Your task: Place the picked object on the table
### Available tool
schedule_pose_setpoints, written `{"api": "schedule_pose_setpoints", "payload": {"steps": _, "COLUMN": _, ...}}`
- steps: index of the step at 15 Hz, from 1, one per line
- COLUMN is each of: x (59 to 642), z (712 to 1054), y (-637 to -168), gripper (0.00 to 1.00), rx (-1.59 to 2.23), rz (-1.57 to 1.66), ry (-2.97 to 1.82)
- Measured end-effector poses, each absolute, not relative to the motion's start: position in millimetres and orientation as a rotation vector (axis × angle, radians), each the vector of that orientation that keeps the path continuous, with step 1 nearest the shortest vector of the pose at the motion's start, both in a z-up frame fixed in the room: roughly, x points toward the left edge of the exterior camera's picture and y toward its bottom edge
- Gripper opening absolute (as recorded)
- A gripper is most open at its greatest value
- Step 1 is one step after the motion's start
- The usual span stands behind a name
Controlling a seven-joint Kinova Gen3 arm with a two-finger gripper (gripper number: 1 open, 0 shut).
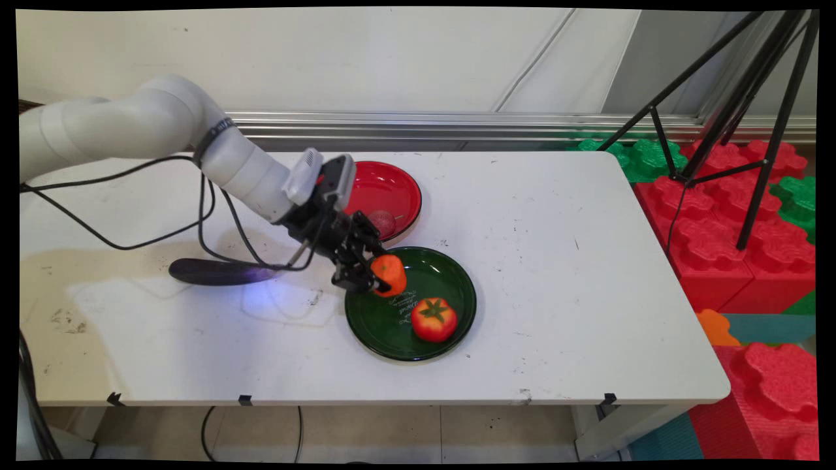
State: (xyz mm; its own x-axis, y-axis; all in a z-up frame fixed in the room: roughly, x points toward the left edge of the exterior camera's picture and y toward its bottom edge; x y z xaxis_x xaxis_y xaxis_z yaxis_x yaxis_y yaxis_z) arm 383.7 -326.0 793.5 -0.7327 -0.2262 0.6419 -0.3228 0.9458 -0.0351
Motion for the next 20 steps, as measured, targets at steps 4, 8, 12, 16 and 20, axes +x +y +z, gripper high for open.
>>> {"api": "schedule_pose_setpoints", "payload": {"steps": 4, "x": 395.8, "z": 810.3, "y": -320.8, "gripper": 0.00, "rx": 0.389, "rz": 0.211, "ry": -2.397}}
{"api": "schedule_pose_setpoints", "payload": {"steps": 8, "x": 416.9, "z": 832.5, "y": -311.5, "gripper": 0.00, "rx": 0.380, "rz": 0.239, "ry": -2.379}}
{"api": "schedule_pose_setpoints", "payload": {"steps": 12, "x": 443.7, "z": 855.0, "y": -301.5, "gripper": 0.00, "rx": 0.377, "rz": 0.262, "ry": -2.369}}
{"api": "schedule_pose_setpoints", "payload": {"steps": 16, "x": 473.4, "z": 872.4, "y": -294.2, "gripper": 0.00, "rx": 0.390, "rz": 0.285, "ry": -2.376}}
{"api": "schedule_pose_setpoints", "payload": {"steps": 20, "x": 504.3, "z": 882.6, "y": -288.6, "gripper": 0.00, "rx": 0.406, "rz": 0.292, "ry": -2.400}}
